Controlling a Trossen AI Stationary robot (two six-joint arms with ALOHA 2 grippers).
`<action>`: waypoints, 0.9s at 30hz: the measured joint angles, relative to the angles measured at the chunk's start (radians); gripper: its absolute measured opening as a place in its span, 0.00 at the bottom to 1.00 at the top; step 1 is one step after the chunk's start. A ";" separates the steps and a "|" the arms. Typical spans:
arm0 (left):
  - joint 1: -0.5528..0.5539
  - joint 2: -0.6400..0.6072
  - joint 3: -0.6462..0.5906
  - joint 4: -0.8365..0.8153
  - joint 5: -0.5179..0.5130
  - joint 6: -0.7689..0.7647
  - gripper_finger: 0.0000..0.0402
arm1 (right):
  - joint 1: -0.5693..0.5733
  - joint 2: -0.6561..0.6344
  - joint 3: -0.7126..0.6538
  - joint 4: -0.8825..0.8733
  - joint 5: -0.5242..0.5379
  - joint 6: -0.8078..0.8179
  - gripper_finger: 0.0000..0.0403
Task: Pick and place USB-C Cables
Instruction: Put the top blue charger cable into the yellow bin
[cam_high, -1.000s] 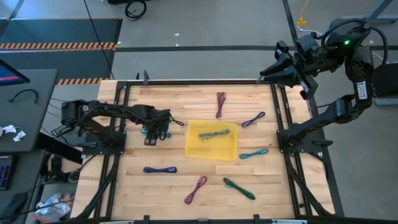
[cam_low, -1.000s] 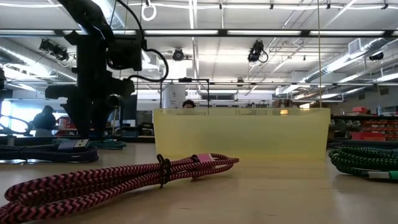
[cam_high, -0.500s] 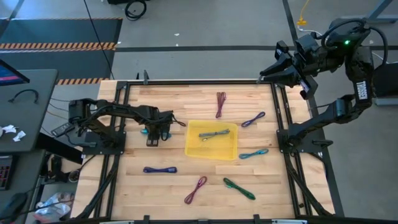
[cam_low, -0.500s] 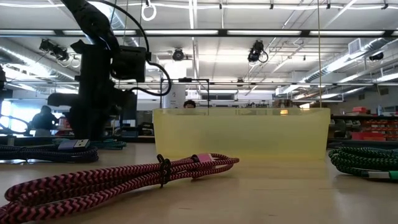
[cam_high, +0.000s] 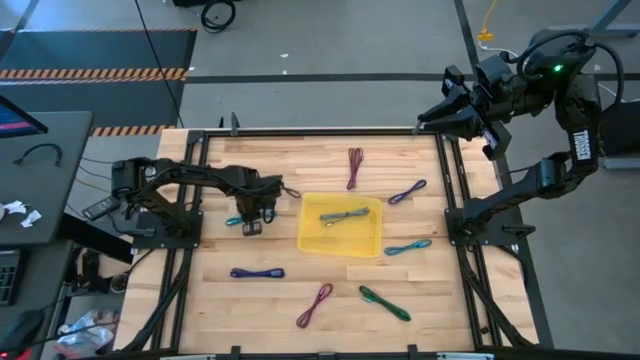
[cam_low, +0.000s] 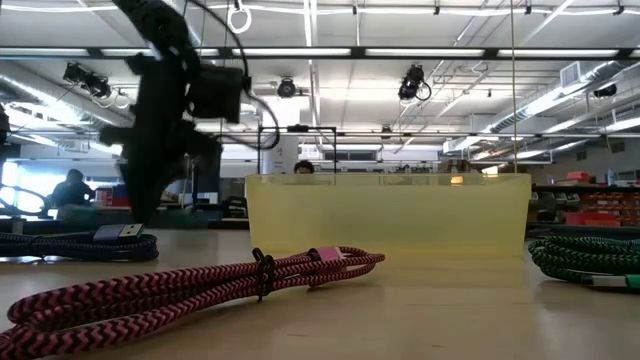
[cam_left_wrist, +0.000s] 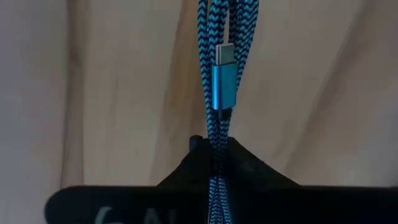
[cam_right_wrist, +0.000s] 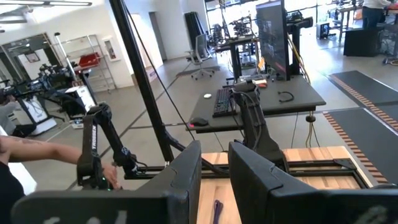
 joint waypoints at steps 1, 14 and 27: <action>0.000 0.000 0.041 -0.034 0.007 -0.013 0.06 | 0.000 0.000 0.000 0.000 0.000 -0.001 0.21; -0.121 0.063 0.686 -0.127 -0.072 -0.046 0.06 | 0.000 0.000 0.000 -0.001 -0.001 -0.007 0.21; -0.196 0.506 1.088 -0.132 0.039 0.041 0.06 | 0.000 -0.022 0.000 0.000 -0.003 -0.011 0.21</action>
